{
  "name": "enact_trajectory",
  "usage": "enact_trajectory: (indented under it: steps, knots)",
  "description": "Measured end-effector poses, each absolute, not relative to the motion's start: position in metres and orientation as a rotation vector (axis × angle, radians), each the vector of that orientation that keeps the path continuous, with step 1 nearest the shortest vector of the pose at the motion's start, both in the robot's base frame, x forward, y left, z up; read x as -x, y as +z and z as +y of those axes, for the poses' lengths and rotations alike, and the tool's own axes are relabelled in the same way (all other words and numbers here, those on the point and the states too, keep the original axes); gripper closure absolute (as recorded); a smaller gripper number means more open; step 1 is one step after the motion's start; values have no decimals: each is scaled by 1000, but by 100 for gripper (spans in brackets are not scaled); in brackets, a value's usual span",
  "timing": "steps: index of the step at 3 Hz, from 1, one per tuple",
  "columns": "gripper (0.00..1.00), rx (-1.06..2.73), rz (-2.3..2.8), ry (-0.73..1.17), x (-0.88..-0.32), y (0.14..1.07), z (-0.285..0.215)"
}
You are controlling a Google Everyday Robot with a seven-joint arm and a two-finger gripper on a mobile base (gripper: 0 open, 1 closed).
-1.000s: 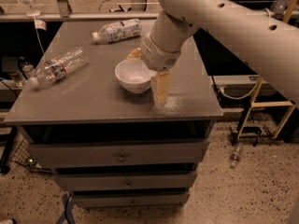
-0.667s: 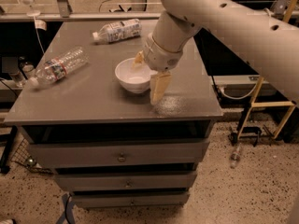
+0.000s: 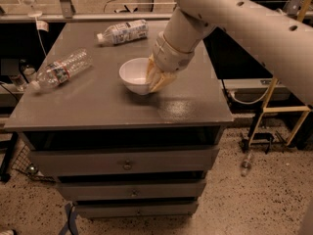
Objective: Move white bowl near water bottle
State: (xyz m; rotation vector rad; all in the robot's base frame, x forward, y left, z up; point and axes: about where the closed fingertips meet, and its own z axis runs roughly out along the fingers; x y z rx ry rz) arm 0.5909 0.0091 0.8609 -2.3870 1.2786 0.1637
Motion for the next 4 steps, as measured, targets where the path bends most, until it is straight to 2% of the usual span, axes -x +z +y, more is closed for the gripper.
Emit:
enact_trajectory:
  steps: [1, 3, 4]
  knots:
    - [100, 2325, 1212, 137, -599, 879, 19]
    - [100, 2209, 1052, 38, -611, 918, 50]
    - [100, 2209, 1052, 38, -611, 918, 50]
